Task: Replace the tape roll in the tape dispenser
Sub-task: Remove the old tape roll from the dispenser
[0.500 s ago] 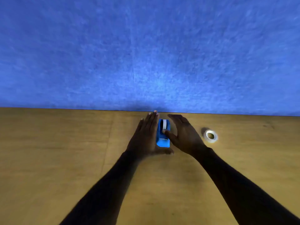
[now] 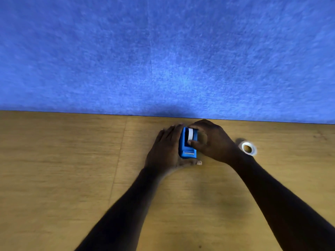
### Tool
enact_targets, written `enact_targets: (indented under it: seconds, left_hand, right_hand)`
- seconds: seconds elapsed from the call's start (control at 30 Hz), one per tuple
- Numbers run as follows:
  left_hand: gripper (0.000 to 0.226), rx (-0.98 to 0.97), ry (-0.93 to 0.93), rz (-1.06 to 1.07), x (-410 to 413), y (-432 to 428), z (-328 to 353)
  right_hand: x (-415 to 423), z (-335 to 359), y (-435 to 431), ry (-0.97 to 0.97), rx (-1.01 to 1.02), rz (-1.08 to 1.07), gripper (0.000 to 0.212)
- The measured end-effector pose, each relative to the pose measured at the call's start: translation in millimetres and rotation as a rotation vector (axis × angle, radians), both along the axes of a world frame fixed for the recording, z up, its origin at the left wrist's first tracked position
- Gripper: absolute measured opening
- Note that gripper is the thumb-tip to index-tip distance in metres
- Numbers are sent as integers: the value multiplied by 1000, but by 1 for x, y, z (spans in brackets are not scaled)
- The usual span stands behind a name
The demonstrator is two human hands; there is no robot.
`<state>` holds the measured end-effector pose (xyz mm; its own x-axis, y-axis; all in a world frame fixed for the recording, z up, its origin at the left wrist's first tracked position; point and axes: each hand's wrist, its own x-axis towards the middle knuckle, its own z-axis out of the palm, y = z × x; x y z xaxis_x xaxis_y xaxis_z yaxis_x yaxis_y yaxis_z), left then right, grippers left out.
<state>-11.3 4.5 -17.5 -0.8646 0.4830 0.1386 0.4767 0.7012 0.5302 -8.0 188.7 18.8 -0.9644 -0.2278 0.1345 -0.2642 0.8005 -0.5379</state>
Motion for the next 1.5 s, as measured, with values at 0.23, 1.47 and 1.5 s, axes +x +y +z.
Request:
enact_targets:
  seconds: [0.23,1.47,1.5]
  left_hand:
    - [123,21,4,22,0,0,2]
    - [140,84,-97,65,8,-5,9]
    - [135,127,-103,78,11,-7,12]
  right_hand:
    - [-3,9,1,34,-23,21,43]
    - [8,33,13,-7,-228,-65,46]
    - [12,34,16,-18,-226,-70,47]
